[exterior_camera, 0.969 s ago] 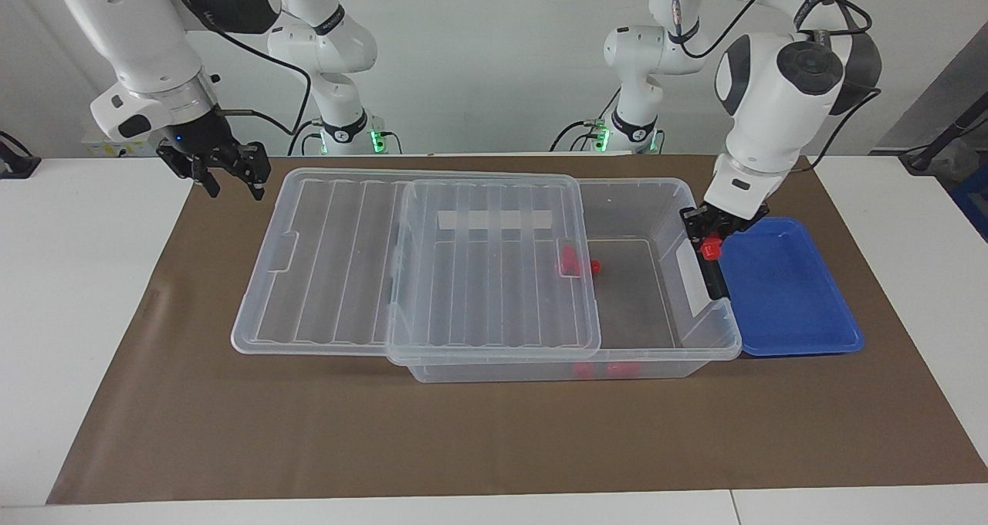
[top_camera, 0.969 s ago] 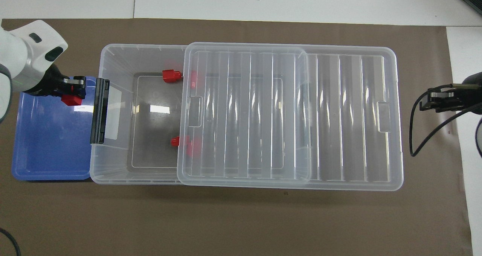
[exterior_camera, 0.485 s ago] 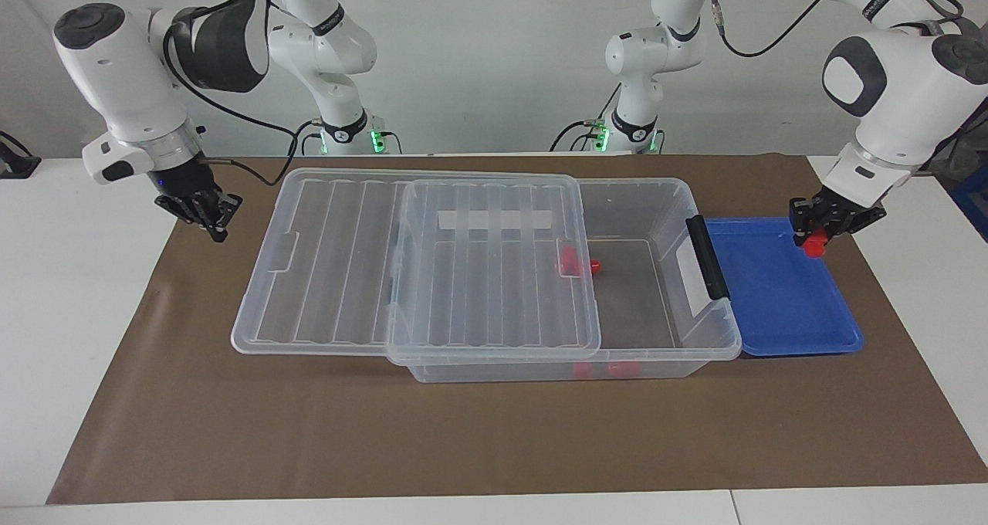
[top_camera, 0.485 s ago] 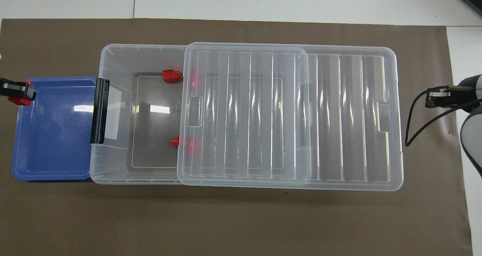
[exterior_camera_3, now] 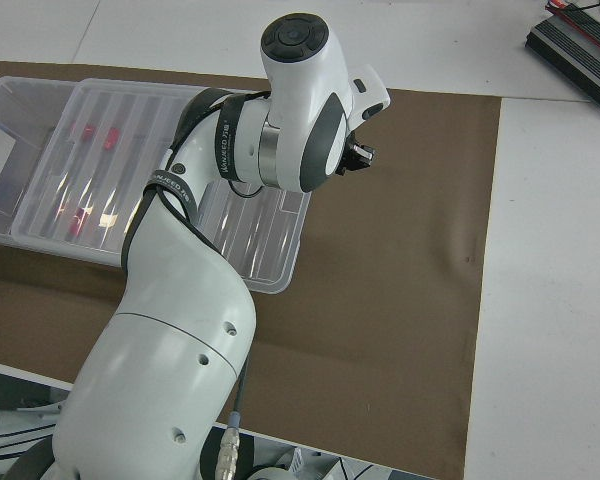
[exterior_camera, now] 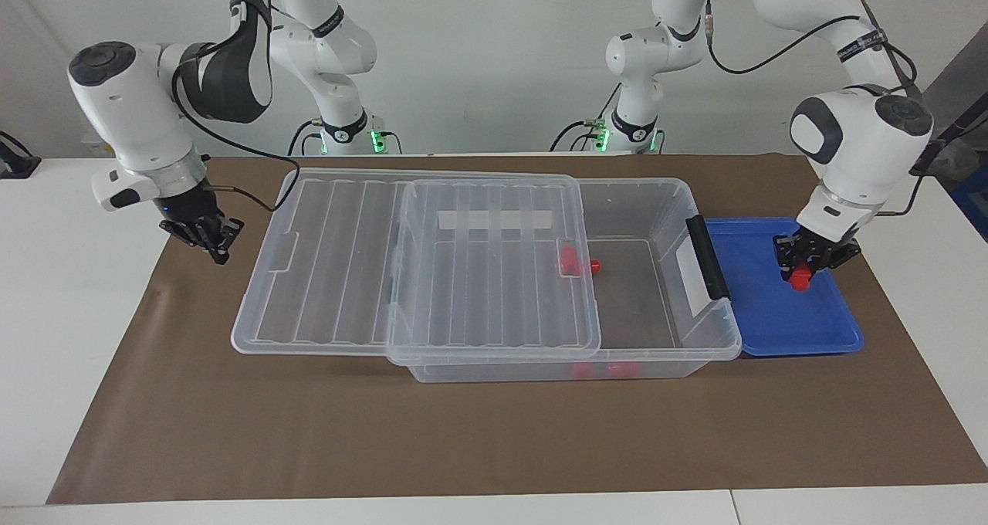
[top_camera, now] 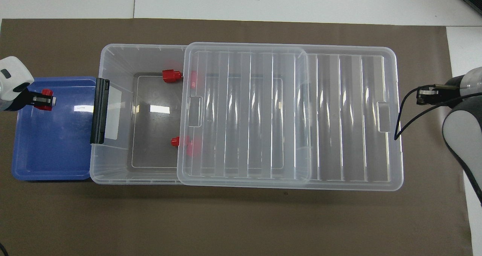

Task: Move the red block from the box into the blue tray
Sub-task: 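Lower the red block into the blue tray with the left gripper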

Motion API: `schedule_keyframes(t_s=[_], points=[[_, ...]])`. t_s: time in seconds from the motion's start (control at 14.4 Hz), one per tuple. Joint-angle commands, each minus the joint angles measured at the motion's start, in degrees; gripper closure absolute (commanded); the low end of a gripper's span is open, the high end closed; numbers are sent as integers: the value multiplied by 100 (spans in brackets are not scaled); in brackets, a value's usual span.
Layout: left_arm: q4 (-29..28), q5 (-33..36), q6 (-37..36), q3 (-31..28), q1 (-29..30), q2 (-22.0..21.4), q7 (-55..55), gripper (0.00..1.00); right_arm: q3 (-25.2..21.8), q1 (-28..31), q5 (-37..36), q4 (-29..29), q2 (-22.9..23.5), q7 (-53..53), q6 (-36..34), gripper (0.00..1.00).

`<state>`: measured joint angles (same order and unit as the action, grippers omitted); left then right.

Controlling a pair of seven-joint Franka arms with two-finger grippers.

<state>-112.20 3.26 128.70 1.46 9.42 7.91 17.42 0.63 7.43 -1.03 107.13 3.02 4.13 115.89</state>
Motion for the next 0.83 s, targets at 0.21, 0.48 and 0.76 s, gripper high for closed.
schedule_keyframes(t_s=[0.21, 0.48, 0.76], points=[[-899, -36, 1182, 39, 226, 149, 121, 92, 42, -5, 58, 80, 59, -97, 75, 100], [-1217, -36, 1773, 47, 306, 386, -141, 92, 86, -75, 59, 186, 15, -97, 39, 100], [-1225, -45, 1949, 47, 306, 563, -336, 92, 86, -215, 59, 256, -12, -105, 4, 100]])
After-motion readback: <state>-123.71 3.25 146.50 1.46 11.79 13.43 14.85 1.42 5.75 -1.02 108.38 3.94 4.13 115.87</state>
